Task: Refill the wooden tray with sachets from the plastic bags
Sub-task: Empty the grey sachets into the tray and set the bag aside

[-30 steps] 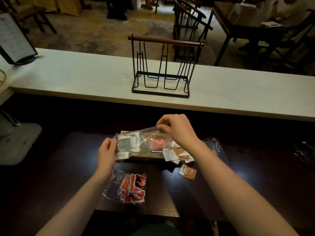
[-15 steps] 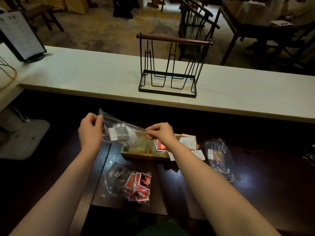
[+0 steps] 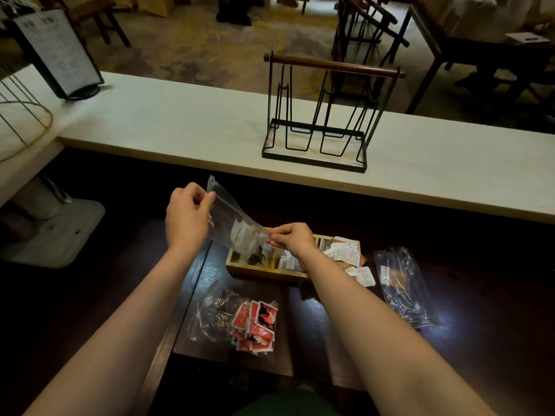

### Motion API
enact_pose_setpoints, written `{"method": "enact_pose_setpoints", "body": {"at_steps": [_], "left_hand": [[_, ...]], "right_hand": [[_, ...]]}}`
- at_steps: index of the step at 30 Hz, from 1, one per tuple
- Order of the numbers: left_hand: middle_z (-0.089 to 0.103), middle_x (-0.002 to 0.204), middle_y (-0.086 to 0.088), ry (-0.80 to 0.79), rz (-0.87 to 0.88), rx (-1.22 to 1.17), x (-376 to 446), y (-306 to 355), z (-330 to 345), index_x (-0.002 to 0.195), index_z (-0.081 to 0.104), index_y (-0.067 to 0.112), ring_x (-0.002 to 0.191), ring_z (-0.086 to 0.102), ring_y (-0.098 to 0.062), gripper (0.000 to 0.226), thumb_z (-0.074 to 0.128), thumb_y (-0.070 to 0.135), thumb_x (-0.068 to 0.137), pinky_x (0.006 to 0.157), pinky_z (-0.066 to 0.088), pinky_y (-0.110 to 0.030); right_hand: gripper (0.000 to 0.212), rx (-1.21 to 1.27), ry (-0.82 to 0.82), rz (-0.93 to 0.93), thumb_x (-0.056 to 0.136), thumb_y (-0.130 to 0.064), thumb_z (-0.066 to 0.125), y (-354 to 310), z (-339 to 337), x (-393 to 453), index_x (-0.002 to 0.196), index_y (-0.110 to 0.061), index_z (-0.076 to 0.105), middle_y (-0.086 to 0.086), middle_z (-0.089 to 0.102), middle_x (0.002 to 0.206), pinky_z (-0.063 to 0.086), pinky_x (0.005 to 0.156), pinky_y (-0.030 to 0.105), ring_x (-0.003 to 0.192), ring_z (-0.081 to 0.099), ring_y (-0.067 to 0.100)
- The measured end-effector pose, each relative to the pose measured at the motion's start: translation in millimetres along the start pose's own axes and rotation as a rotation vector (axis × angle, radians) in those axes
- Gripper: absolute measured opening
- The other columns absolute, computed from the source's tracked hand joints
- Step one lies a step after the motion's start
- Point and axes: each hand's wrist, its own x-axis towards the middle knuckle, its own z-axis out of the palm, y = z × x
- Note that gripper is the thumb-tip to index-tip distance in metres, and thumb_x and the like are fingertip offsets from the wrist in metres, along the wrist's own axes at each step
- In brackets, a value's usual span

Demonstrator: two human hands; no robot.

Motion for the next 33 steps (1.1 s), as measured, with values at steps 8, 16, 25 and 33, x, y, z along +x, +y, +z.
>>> {"method": "enact_pose_setpoints", "body": {"at_steps": [8, 16, 25, 33], "left_hand": [[0.051, 0.09, 0.004, 0.031, 0.153, 0.122, -3, 27, -6, 0.074, 0.054, 0.023, 0.07, 0.052, -0.014, 0.021, 0.062, 0.037, 0.087, 0.06, 0.039, -0.03], [0.049, 0.092, 0.007, 0.027, 0.176, 0.167, -5, 29, -4, 0.072, 0.053, 0.024, 0.071, 0.051, -0.013, 0.022, 0.063, 0.037, 0.086, 0.057, 0.036, -0.028], [0.049, 0.088, 0.006, 0.045, 0.208, 0.147, -6, 33, -4, 0.073, 0.051, 0.022, 0.069, 0.052, -0.014, 0.023, 0.063, 0.035, 0.087, 0.058, 0.037, -0.029], [0.05, 0.089, 0.007, 0.106, 0.244, 0.193, -8, 36, -14, 0.074, 0.053, 0.02, 0.07, 0.051, -0.013, 0.021, 0.064, 0.035, 0.085, 0.056, 0.038, -0.03]], "right_hand": [[0.02, -0.092, 0.013, -0.037, 0.085, 0.0, 0.066, -2, 2, 5, 0.076, -0.017, 0.07, 0.002, 0.071, 0.078, 0.057, 0.068, 0.016, 0.071, 0.071, 0.005], [0.021, -0.117, 0.026, -0.052, 0.085, -0.002, 0.066, 6, -2, 4, 0.075, -0.02, 0.07, 0.007, 0.072, 0.084, 0.059, 0.078, 0.026, 0.078, 0.072, 0.011], [0.013, -0.083, 0.021, -0.061, 0.086, 0.003, 0.063, 3, -1, -2, 0.095, -0.001, 0.07, 0.02, 0.072, 0.093, 0.059, 0.076, 0.026, 0.082, 0.072, 0.022], [0.012, -0.1, 0.034, -0.095, 0.086, 0.0, 0.064, -6, -1, -10, 0.088, -0.009, 0.071, 0.01, 0.072, 0.085, 0.059, 0.076, 0.024, 0.076, 0.073, 0.016]]}}
